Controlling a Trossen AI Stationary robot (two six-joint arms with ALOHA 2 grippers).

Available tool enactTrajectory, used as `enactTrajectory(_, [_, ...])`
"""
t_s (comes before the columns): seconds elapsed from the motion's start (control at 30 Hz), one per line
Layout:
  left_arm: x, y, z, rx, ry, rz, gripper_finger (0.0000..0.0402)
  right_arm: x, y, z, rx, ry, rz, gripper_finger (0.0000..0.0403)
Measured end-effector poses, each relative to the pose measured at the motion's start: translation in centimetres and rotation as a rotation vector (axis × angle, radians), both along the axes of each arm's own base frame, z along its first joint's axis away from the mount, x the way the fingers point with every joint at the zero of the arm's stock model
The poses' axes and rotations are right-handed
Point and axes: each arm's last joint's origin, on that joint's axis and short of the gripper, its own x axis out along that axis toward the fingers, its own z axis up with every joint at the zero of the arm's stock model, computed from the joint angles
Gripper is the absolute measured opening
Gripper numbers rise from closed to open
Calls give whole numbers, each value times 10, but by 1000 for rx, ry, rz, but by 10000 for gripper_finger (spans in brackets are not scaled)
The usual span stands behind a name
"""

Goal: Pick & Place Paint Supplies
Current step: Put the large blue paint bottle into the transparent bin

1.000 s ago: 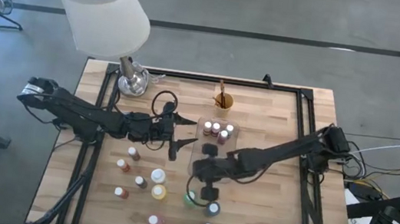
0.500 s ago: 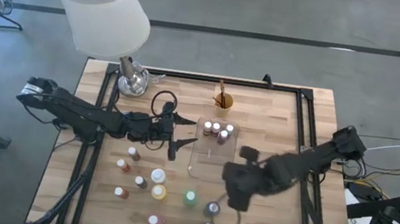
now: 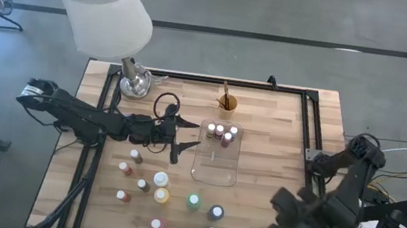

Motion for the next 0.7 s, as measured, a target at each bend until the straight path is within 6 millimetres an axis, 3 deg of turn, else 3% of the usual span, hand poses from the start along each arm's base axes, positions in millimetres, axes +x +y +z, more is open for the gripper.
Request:
enactTrajectory(0.3, [0, -2, -1, -40, -4, -71, 262, -42, 28, -13, 55, 91, -198, 146])
enactTrajectory(0.7, [0, -3, -3, -66, 5, -112, 262, -53, 32, -28, 84, 300, -291, 265])
